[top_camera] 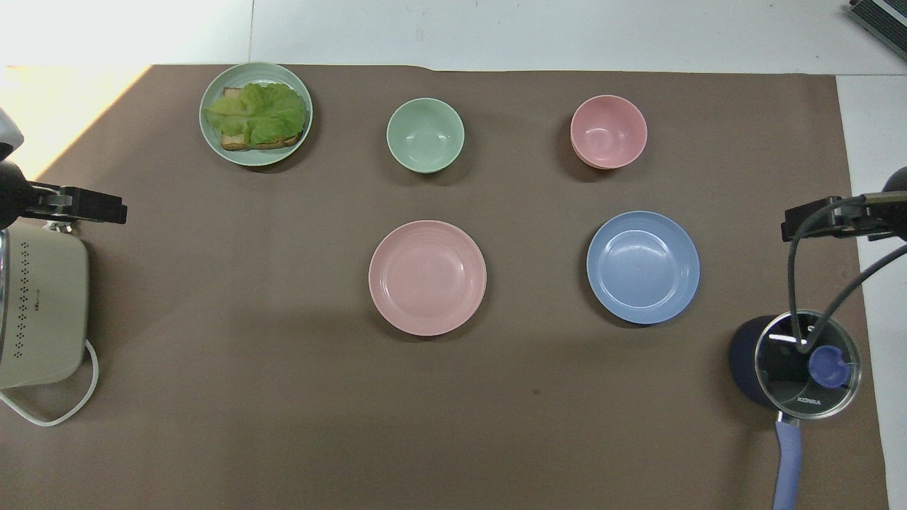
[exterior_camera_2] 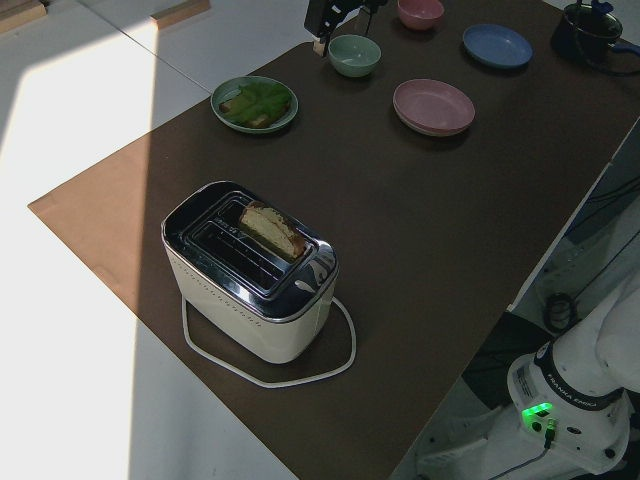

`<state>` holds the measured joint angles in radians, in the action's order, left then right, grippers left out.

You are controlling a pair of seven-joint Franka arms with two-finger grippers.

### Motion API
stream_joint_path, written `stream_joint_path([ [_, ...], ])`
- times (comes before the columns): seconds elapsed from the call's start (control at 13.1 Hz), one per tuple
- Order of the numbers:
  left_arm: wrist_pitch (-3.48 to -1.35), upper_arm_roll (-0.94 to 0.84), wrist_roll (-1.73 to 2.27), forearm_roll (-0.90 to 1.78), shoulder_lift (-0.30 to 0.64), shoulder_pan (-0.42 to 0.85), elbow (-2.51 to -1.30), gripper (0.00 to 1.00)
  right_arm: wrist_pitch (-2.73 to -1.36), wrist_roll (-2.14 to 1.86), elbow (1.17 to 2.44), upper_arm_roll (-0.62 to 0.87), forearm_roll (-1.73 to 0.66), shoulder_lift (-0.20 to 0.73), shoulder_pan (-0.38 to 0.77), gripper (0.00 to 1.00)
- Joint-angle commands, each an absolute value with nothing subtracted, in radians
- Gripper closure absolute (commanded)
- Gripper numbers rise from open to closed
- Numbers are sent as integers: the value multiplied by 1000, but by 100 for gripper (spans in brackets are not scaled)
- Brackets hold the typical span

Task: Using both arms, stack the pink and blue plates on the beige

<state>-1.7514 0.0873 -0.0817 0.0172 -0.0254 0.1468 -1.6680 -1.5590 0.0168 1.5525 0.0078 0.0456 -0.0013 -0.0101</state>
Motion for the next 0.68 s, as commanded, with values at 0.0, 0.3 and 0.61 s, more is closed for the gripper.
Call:
stream_joint_path([
  [0.0, -1730, 80, -87, -2, -20, 138, -1652, 0, -1572, 21, 1571, 3, 49, -17, -12, 0],
  [0.3, -1730, 80, -87, -2, -20, 138, -1652, 0, -1606, 26, 1588, 3, 49, -18, -26, 0],
  [0.61, -1732, 80, -87, -2, -20, 138, -1652, 0, -1695, 26, 1652, 3, 48, -14, -38, 0],
])
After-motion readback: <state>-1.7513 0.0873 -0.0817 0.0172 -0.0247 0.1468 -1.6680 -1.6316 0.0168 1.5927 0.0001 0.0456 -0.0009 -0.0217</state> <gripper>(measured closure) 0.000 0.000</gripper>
